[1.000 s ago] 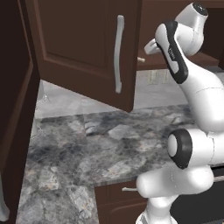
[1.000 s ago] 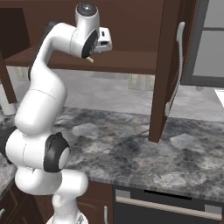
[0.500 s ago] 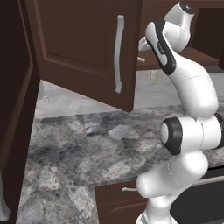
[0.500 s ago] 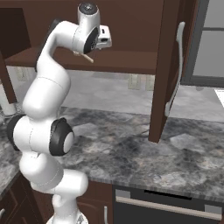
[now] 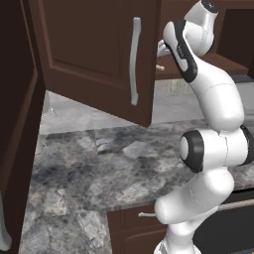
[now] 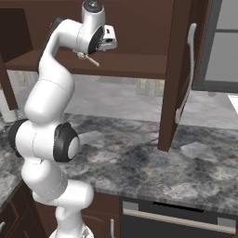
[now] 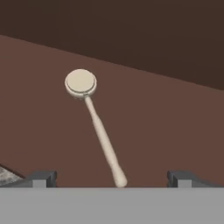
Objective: Open the cabinet. Pick the dish brush and place it next to the sink. Then close the cabinet.
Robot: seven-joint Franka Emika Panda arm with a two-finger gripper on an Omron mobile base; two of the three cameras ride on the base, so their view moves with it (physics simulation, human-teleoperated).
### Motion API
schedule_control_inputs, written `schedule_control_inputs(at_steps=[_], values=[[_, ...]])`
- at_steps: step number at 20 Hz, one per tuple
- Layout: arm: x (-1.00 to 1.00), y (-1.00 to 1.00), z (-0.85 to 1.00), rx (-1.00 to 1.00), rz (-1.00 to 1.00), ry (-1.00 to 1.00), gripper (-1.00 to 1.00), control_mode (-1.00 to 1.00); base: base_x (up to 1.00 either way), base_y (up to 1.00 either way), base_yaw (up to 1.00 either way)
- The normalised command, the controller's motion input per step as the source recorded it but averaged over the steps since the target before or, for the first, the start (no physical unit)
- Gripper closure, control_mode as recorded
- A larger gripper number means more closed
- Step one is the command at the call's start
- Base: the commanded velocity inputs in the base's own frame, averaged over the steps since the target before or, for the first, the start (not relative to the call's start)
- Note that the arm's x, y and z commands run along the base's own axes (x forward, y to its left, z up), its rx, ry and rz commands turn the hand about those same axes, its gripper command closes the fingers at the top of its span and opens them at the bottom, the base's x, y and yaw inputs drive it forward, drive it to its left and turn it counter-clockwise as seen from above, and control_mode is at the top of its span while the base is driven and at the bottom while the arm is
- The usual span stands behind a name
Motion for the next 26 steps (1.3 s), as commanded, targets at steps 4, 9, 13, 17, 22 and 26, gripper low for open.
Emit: schedule_control_inputs(at_steps=[4,9,13,17,22,26], values=[[0.0,0.02,-0.19,0.0,0.08,0.0,-1.0,-1.0,0.0,0.0,0.0],[0.0,0.07,-0.39,0.0,0.07,0.0,-1.0,-1.0,0.0,0.0,0.0],[0.0,0.13,-0.23,0.0,0.07,0.0,-1.0,-1.0,0.0,0.0,0.0],[0.04,0.15,-0.01,-0.01,0.05,0.0,-1.0,-1.0,0.0,0.0,0.0],[0.14,0.16,-0.03,-0.02,0.04,0.0,-1.0,-1.0,0.0,0.0,0.0],[0.14,0.08,0.0,-0.03,0.02,0.0,-1.0,-1.0,0.0,0.0,0.0]])
